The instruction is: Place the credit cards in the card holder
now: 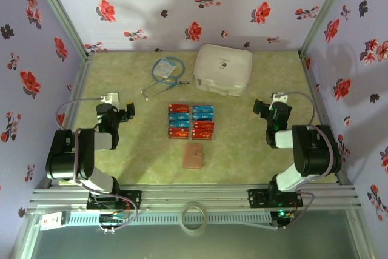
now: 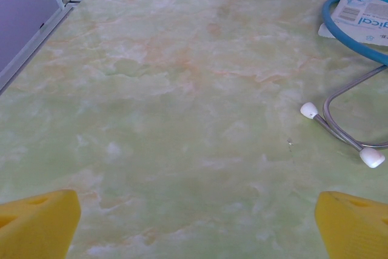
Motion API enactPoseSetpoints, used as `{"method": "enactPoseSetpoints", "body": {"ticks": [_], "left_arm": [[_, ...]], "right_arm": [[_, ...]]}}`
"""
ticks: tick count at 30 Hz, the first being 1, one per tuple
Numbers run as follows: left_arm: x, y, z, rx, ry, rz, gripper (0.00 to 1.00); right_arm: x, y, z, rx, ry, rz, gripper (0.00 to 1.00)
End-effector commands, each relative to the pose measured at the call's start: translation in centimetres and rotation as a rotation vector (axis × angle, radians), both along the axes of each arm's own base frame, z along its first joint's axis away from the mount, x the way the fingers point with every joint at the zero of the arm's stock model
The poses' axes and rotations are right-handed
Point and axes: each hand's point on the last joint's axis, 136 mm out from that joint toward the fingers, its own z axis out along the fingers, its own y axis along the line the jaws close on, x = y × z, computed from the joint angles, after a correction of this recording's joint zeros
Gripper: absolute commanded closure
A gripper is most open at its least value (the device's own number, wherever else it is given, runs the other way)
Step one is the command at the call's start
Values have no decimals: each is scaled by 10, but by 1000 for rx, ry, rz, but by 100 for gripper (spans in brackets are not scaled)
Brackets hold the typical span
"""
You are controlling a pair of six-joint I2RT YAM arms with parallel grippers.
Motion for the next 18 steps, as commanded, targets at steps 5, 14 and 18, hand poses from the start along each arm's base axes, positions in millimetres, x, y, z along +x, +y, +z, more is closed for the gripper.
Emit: {"method": "enactPoseSetpoints", "body": {"ticks": [5, 14, 18], "left_arm": [[8, 3, 11, 16, -36, 14, 0], [8, 3, 11, 15, -37, 15, 0], [7, 3, 11, 17, -42, 13, 0]], "right_arm": [[5, -2, 8, -8, -21, 4, 1], [5, -2, 7, -5, -18, 4, 1], [4, -2, 9, -8, -27, 5, 1]]}}
